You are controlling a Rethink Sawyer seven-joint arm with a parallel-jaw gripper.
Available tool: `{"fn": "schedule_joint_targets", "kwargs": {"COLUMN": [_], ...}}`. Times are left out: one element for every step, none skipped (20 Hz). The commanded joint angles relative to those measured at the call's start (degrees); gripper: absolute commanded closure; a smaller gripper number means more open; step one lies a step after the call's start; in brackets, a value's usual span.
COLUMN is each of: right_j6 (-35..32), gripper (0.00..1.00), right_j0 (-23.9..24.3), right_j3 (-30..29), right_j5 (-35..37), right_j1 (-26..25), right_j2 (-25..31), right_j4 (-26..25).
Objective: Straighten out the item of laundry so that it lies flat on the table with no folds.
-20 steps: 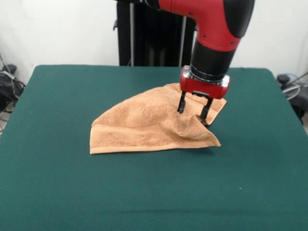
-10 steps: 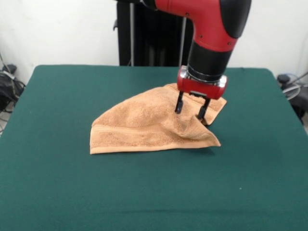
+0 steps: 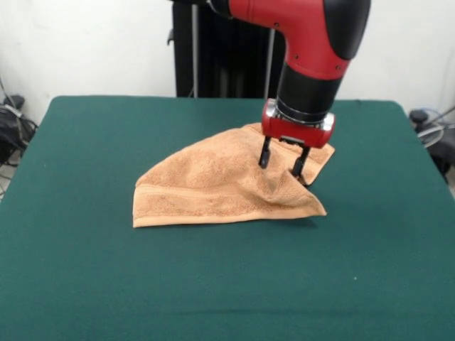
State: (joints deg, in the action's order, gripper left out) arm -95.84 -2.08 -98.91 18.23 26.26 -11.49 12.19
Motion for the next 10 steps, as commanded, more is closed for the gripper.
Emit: {"fn": "schedule_joint_targets", "kwargs": {"right_j6": [-11.82,-11.77,-11.82,-11.86,-11.91,-11.84,-11.8,-11.94,-11.96,-11.98], "gripper": [0.0,0.0,0.0,0.0,0.0,0.0,0.0,0.0,0.0,0.0], "right_j0": [0.18,0.21,0.23,0.15,0.08,0.22,0.26,0.21,0.14,0.08], "right_j3": [0.16,0.35,0.37,0.67,0.98,1.0,1.04,1.43,1.65,1.86], "right_j5": [-1.43,-1.57,-1.71,-1.92,-2.13,-2.35,-2.41,-2.15,-2.14,-2.13], "right_j1": [-2.79,-3.06,-3.21,-3.58,-3.95,-4.08,-4.17,-4.52,-4.67,-4.82], "right_j2": [4.78,4.9,4.95,5.0,5.05,5.26,5.34,5.35,5.37,5.39], "right_j4": [1.92,1.93,1.97,2.02,2.08,2.08,2.1,2.33,2.39,2.46]}}
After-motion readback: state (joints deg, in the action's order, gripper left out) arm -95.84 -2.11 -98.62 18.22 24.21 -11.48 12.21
